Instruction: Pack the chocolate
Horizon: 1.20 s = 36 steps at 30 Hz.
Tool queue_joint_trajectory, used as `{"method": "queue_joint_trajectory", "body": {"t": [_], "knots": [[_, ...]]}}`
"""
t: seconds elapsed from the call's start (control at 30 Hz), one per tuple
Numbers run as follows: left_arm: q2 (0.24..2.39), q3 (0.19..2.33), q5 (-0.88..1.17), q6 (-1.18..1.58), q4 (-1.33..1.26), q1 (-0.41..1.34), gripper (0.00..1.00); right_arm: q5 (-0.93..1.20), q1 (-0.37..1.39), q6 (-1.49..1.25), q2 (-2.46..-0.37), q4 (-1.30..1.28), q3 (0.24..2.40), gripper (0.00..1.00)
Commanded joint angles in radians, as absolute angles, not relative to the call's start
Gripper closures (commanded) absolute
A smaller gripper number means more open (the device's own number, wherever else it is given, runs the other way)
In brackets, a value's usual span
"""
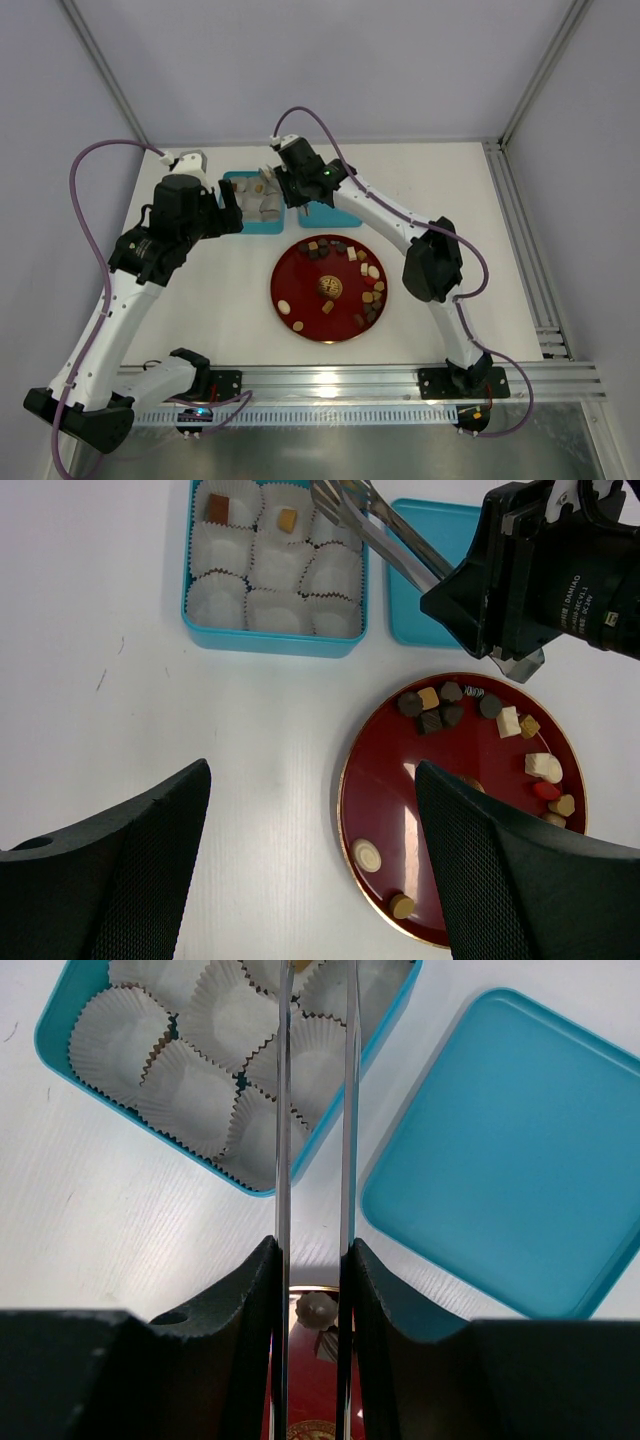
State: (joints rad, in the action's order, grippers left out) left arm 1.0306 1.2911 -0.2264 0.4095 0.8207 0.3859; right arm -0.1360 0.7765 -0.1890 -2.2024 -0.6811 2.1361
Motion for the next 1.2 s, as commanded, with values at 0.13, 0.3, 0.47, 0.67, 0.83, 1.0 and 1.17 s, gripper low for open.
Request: {"method": "queue_joint_trajectory", "body": {"t": [0.13, 0.3, 0.47, 0.67, 0.83, 1.0, 1.17], "knots": [[1.015, 1.31, -0.226, 0.396, 0.805, 0.385, 0.19, -0.169, 0.775, -0.179, -2.22, -0.641, 2.184, 0.68], [1.012, 1.312, -0.23, 0.391, 0.81, 0.384, 0.19, -0.19, 0.775, -0.175, -2.229, -0.649, 2.181, 0.68], [1.011, 1.312, -0.227, 0.393, 0.811, 0.383, 0.19, -0.19, 0.776, -0.175, -2.235, -0.644, 2.184, 0.68], [1.012, 1.315, -0.227, 0.394, 0.811, 0.383, 0.19, -0.199, 0.775, -0.172, -2.233, -0.652, 2.184, 0.64], [1.011, 1.315, -0.225, 0.396, 0.813, 0.385, 0.19, -0.192, 0.776, -0.173, -2.235, -0.655, 2.181, 0.64], [1.011, 1.315, -0.229, 0.396, 0.815, 0.383, 0.19, -0.19, 0.775, -0.176, -2.235, -0.653, 2.178, 0.64], [1.011, 1.316, -0.232, 0.396, 0.813, 0.383, 0.19, -0.189, 0.775, -0.175, -2.233, -0.653, 2.178, 0.63]]}}
